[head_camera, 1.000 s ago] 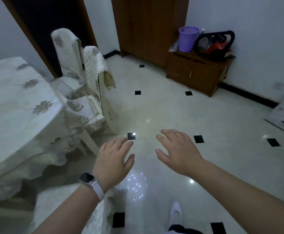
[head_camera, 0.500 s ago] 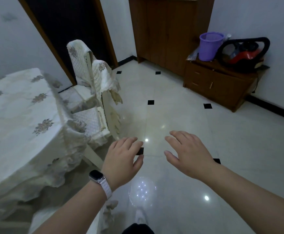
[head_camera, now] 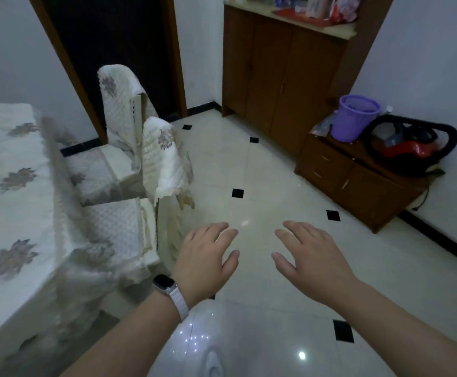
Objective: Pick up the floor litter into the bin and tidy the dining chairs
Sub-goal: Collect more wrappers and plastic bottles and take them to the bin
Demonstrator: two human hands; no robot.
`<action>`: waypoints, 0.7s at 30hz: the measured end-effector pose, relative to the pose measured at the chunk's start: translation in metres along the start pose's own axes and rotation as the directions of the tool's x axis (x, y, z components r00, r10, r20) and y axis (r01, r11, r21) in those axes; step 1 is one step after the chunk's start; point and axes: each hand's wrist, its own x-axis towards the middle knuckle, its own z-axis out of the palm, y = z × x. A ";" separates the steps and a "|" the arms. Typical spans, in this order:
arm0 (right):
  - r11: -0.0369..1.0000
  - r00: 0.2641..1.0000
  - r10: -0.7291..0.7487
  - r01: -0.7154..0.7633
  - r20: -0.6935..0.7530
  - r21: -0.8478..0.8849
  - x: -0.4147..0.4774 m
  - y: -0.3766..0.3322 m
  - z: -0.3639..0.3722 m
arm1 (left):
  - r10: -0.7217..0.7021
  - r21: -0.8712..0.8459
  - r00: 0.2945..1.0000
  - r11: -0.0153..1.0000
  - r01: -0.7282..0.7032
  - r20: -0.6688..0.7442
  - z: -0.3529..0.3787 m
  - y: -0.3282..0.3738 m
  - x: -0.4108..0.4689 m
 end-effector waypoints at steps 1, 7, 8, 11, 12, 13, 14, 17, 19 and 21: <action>1.000 1.000 0.001 -0.001 -0.010 -0.010 0.022 0.002 0.001 | 0.012 0.001 1.000 1.000 -0.012 -0.010 0.000 -0.012 0.019; 0.999 0.999 0.014 -0.013 -0.037 0.035 0.119 0.015 0.014 | 0.017 0.020 1.000 1.000 -0.016 -0.006 0.009 -0.071 0.104; 1.000 0.999 0.009 -0.007 -0.039 0.031 0.131 0.020 0.017 | 0.020 0.025 1.000 0.999 -0.020 -0.003 0.011 -0.076 0.115; 0.998 1.000 0.010 -0.009 -0.027 0.054 0.168 0.044 0.032 | 0.025 0.049 0.999 0.998 -0.026 0.021 0.027 -0.088 0.150; 0.998 0.999 0.014 -0.012 -0.031 0.067 0.180 0.054 0.039 | 0.026 0.055 0.999 0.998 -0.028 0.025 0.035 -0.092 0.162; 0.997 0.999 0.014 -0.011 -0.040 0.080 0.192 0.063 0.047 | 0.024 0.058 0.999 0.998 -0.026 0.030 0.042 -0.095 0.175; 0.996 0.999 0.011 -0.006 -0.052 0.092 0.204 0.074 0.054 | 0.020 0.057 0.999 0.998 -0.022 0.036 0.050 -0.097 0.189; 0.993 0.995 -0.008 0.020 -0.102 0.113 0.245 0.109 0.072 | 0.009 0.094 0.998 0.995 -0.015 0.067 0.070 -0.101 0.235; 0.990 0.993 -0.023 0.038 -0.112 0.135 0.276 0.135 0.081 | -0.013 0.145 0.996 0.989 0.000 0.089 0.081 -0.101 0.271; 0.985 0.994 -0.036 0.052 -0.102 0.162 0.307 0.162 0.086 | -0.036 0.185 0.996 0.983 0.019 0.086 0.088 -0.101 0.310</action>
